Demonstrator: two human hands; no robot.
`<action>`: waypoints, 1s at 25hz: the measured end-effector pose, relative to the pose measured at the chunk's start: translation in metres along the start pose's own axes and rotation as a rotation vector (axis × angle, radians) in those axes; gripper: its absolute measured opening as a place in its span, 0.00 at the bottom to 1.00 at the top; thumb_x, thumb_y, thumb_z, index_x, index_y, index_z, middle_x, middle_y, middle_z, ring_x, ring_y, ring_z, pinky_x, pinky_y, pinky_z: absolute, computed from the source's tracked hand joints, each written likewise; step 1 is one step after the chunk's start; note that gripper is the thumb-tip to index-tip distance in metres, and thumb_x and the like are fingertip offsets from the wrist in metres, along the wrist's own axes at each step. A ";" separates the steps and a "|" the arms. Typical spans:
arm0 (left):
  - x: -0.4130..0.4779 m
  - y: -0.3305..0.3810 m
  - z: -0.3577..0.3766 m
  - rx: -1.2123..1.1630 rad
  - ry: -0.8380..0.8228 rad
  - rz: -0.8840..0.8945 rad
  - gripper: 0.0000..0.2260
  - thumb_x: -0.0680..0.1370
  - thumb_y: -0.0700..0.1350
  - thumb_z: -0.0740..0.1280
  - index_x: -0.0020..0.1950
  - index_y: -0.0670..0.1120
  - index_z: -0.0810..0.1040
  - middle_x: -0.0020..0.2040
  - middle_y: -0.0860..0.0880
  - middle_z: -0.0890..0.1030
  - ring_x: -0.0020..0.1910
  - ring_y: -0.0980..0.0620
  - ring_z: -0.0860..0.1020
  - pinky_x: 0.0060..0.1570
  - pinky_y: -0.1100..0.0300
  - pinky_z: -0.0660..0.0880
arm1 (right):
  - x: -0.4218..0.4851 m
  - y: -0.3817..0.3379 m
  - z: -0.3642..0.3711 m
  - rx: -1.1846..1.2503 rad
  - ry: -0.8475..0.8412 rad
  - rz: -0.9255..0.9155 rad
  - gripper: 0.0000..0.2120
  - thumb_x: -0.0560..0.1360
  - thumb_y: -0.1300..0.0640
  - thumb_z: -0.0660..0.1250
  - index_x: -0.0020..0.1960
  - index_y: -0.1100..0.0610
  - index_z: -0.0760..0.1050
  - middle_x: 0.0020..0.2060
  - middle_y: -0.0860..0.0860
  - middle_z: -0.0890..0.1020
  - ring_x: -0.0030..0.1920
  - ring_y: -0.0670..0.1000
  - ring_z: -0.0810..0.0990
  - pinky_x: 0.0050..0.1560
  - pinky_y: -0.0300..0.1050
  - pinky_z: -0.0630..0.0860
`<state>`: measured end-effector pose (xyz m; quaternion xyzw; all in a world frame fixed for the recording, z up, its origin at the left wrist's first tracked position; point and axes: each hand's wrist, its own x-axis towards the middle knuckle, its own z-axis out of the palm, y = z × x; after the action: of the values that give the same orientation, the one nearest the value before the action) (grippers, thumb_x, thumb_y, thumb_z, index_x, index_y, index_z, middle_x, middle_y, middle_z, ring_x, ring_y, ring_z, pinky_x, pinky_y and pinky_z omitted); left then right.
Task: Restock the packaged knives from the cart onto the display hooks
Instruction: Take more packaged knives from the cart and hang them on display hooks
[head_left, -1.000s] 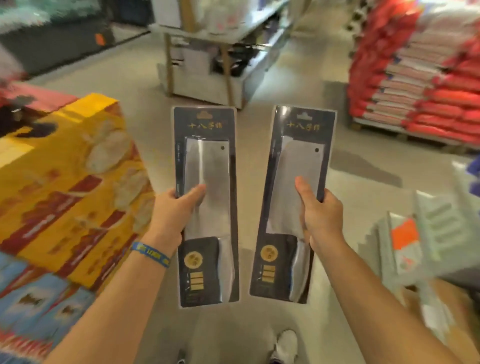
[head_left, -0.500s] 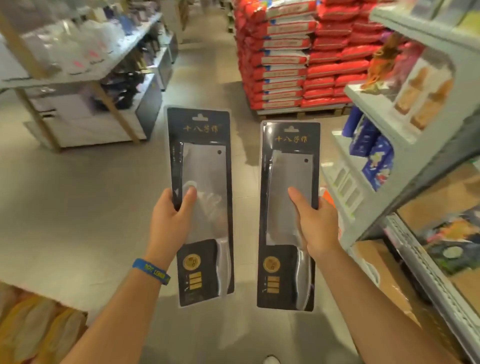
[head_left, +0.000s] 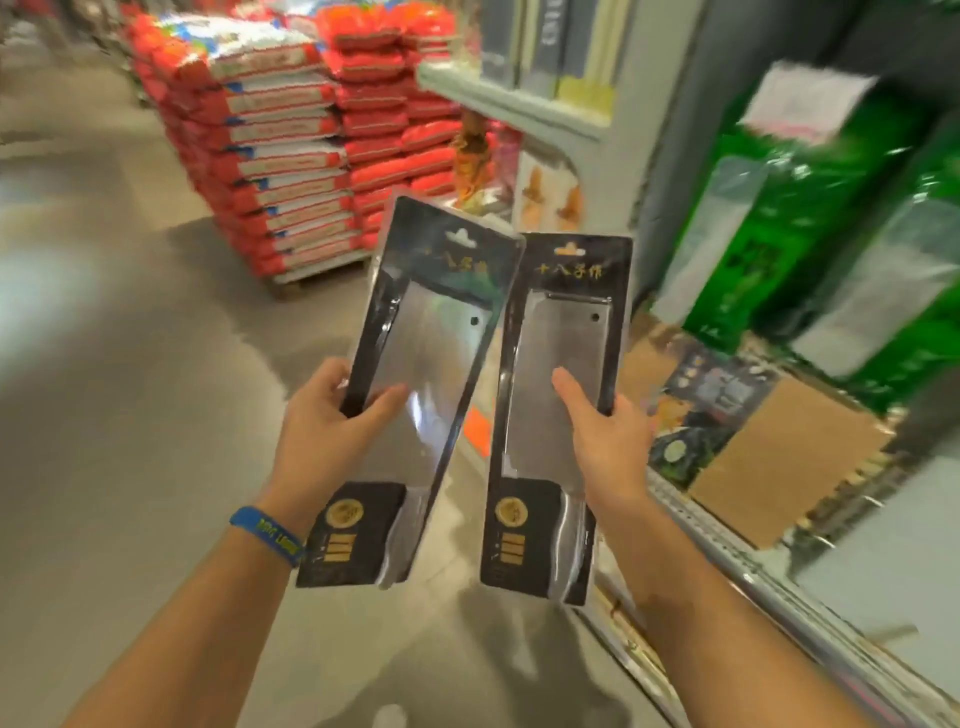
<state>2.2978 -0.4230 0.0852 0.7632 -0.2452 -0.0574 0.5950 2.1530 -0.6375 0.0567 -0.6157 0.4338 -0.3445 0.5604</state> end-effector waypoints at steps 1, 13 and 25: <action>0.023 0.013 0.011 -0.018 -0.019 0.060 0.11 0.73 0.53 0.76 0.46 0.49 0.79 0.38 0.51 0.84 0.37 0.53 0.83 0.36 0.56 0.79 | 0.010 -0.016 -0.008 0.005 0.062 -0.035 0.13 0.69 0.34 0.77 0.42 0.42 0.82 0.35 0.37 0.85 0.38 0.39 0.84 0.38 0.37 0.80; 0.193 0.275 0.152 -0.386 -0.232 0.539 0.34 0.61 0.77 0.69 0.41 0.46 0.79 0.32 0.47 0.81 0.30 0.48 0.80 0.33 0.44 0.77 | 0.079 -0.275 -0.142 0.028 0.720 -0.495 0.28 0.68 0.34 0.76 0.41 0.59 0.76 0.35 0.36 0.78 0.39 0.21 0.71 0.39 0.39 0.75; 0.123 0.399 0.311 -0.532 -0.337 0.707 0.24 0.68 0.70 0.65 0.39 0.48 0.80 0.36 0.63 0.82 0.34 0.64 0.79 0.27 0.71 0.70 | 0.046 -0.332 -0.367 -0.160 1.173 -0.659 0.35 0.65 0.24 0.70 0.30 0.54 0.61 0.21 0.45 0.67 0.23 0.45 0.66 0.30 0.49 0.62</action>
<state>2.1649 -0.8197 0.3956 0.4339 -0.5599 -0.0352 0.7049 1.8860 -0.8243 0.4311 -0.4665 0.4798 -0.7413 0.0506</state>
